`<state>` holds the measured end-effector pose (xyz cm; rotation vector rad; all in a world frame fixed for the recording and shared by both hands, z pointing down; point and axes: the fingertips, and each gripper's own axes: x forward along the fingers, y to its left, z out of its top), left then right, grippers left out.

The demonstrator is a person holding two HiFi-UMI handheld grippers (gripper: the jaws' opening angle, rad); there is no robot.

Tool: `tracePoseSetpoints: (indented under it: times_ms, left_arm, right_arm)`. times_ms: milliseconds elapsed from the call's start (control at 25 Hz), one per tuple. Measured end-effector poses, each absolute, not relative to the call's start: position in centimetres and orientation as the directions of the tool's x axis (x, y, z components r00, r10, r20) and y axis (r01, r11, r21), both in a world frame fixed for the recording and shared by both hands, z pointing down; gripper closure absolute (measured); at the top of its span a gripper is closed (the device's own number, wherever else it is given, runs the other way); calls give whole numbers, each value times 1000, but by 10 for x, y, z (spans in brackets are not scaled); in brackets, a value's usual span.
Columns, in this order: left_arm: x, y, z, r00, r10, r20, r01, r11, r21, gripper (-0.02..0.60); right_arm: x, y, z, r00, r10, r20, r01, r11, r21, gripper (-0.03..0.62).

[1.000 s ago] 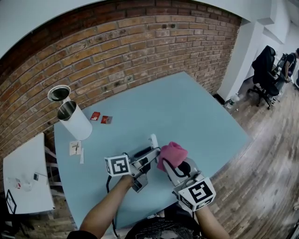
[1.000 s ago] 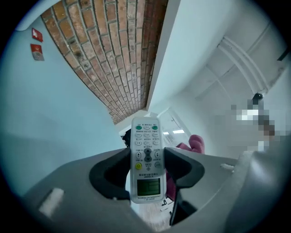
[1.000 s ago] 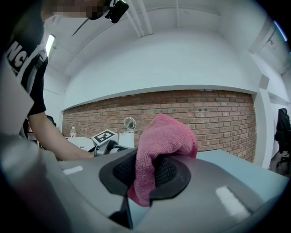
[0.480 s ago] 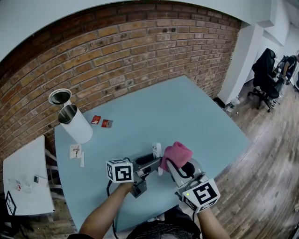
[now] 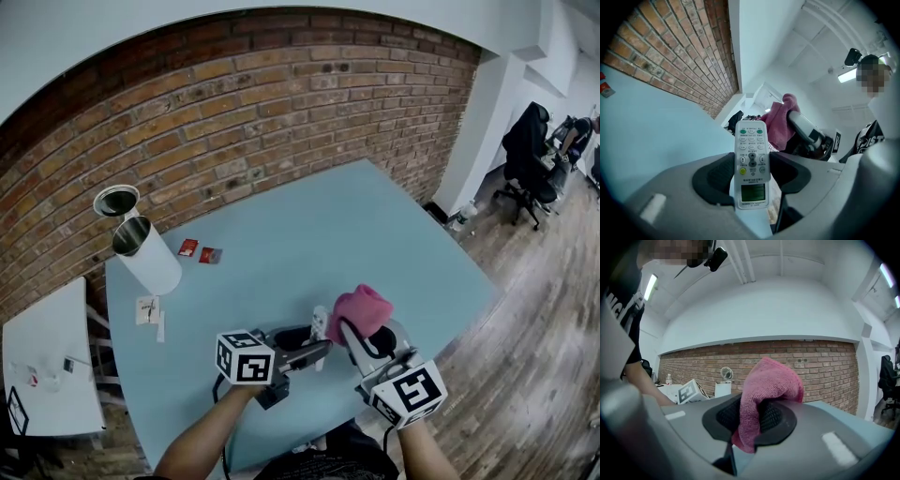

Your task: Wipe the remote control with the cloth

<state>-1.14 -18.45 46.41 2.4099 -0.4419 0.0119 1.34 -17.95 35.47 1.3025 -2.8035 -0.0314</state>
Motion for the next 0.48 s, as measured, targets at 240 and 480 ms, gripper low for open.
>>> tracePoseSetpoints:
  times_ms: [240,480]
  left_arm:
    - [-6,-175,465,939,-283,194,-342,-789,510,344]
    - [-3,-167,468,923,-265,279,-358,-857,371,344]
  right_arm:
    - [24,-185,347,-629,-777,24,-776,629,31,531]
    - [34,-188,341,-616,-788,11,-788,616,23,531]
